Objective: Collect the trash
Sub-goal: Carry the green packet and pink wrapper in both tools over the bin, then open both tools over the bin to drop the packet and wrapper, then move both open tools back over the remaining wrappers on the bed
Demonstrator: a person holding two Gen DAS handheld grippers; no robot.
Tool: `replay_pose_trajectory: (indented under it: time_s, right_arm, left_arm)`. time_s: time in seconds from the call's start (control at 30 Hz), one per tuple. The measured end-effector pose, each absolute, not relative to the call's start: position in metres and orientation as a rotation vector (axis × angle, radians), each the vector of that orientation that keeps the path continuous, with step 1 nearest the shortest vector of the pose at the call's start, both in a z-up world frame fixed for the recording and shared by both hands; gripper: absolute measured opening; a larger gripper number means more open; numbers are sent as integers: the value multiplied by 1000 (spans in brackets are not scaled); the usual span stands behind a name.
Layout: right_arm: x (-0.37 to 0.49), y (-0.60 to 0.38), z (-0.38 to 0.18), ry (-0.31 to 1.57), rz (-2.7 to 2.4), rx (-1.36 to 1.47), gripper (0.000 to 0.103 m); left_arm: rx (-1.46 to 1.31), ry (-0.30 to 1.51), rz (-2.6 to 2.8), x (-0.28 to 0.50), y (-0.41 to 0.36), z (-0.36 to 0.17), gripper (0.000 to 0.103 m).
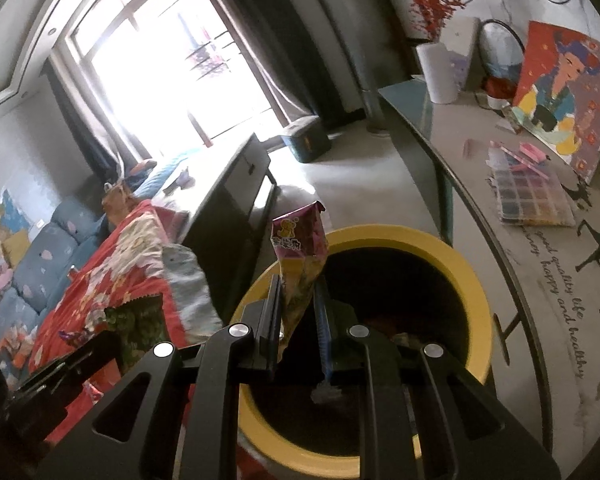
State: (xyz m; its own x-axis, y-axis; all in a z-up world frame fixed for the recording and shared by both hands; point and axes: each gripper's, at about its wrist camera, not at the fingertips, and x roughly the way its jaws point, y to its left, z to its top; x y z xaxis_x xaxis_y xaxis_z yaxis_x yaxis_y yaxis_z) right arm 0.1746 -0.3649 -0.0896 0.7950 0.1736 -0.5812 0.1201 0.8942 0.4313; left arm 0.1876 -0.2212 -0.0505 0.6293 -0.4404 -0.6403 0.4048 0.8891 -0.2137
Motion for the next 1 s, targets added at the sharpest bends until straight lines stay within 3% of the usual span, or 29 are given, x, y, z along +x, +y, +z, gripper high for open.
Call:
replay_pose_trajectory:
  time_s: [0.83,0.9,0.97,1.0]
  right_arm:
    - [183,-399,-125,740,-10,537,18]
    - [184,-399,-125,747,-13,536,21]
    - [185,-399,-125,749,-19,542,33]
    - [185,-400,-125,749,-21,543,34]
  left_arm:
    - [-20,847,-507,221,-253,-90,2]
    - [-26,849,-506,221,-253,-90,8]
    - [-32,844,-497,220,-253,-88,21]
    - [-40,841,-498,219,-252,-87,24]
